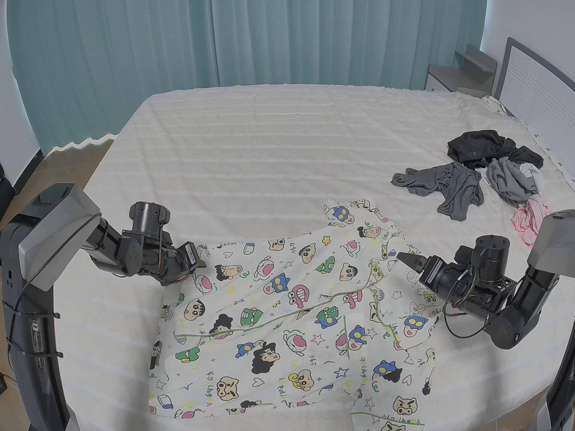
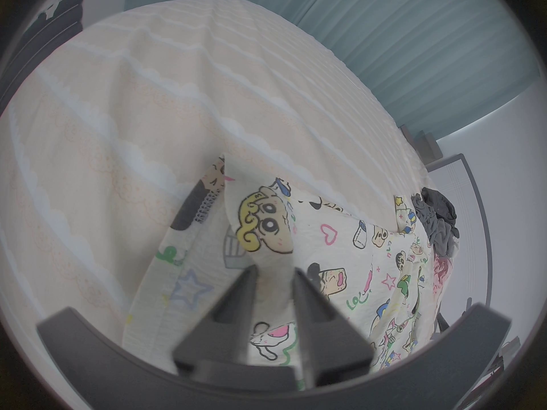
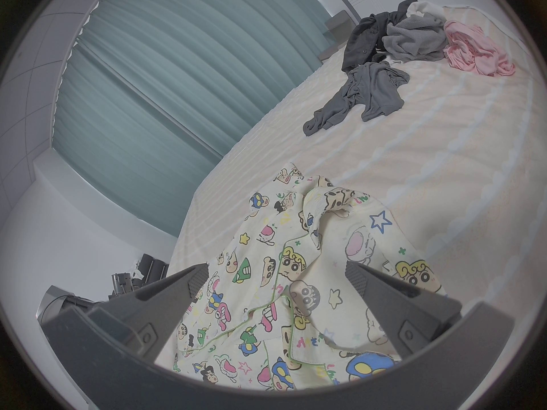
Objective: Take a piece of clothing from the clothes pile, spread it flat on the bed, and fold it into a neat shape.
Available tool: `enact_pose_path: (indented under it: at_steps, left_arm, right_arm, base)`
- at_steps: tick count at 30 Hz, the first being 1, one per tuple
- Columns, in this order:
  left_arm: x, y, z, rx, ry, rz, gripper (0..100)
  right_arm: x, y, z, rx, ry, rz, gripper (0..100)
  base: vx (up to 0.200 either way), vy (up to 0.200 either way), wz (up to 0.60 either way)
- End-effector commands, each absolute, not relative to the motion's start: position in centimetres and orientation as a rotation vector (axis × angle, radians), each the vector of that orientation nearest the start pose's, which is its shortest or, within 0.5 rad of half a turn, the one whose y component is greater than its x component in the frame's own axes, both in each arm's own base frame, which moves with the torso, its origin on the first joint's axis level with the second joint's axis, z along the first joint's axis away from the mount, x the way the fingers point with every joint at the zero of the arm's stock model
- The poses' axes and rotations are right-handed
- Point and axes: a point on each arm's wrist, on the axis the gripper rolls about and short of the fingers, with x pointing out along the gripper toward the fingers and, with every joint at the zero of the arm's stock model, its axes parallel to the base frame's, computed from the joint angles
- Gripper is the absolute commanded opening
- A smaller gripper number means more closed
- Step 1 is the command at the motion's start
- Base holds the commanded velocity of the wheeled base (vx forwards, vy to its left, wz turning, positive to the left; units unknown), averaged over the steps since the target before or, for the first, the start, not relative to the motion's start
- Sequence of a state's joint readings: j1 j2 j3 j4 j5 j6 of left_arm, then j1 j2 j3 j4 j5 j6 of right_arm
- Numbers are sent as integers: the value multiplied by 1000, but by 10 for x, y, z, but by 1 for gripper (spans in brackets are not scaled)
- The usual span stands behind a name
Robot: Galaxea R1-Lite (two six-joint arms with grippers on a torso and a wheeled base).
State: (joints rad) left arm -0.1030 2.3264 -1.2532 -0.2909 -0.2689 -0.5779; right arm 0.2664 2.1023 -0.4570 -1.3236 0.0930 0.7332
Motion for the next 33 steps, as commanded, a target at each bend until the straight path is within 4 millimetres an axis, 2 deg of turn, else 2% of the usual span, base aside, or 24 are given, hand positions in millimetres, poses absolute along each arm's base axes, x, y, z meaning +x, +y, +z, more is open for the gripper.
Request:
enact_pose_path:
  at_steps: [1,7,16,25,30,33]
  left_arm:
    - [427,-46,29,-611,859,-109,0]
    - [428,-36,30,-620,848,-89,0]
    - [437,-8,49,-642,766,-49,0]
    - [451,2,65,-644,712,-31,0]
    - [459,9,78,-645,690,-10,0]
    - [461,13,78,-645,684,5,0]
  right_arm:
    - [300,84,45,690,444,220,100]
    - [300,84,44,690,444,217,100]
    - [300,83,44,690,445,215,100]
    - [302,80,38,689,457,198,100]
    - [305,76,34,688,461,179,100]
    - [310,68,26,686,472,147,100]
  base:
    - [0,0,0]
    - [0,0,0]
    - [0,0,0]
    - [0,0,0]
    - [0,0,0]
    - [0,0,0]
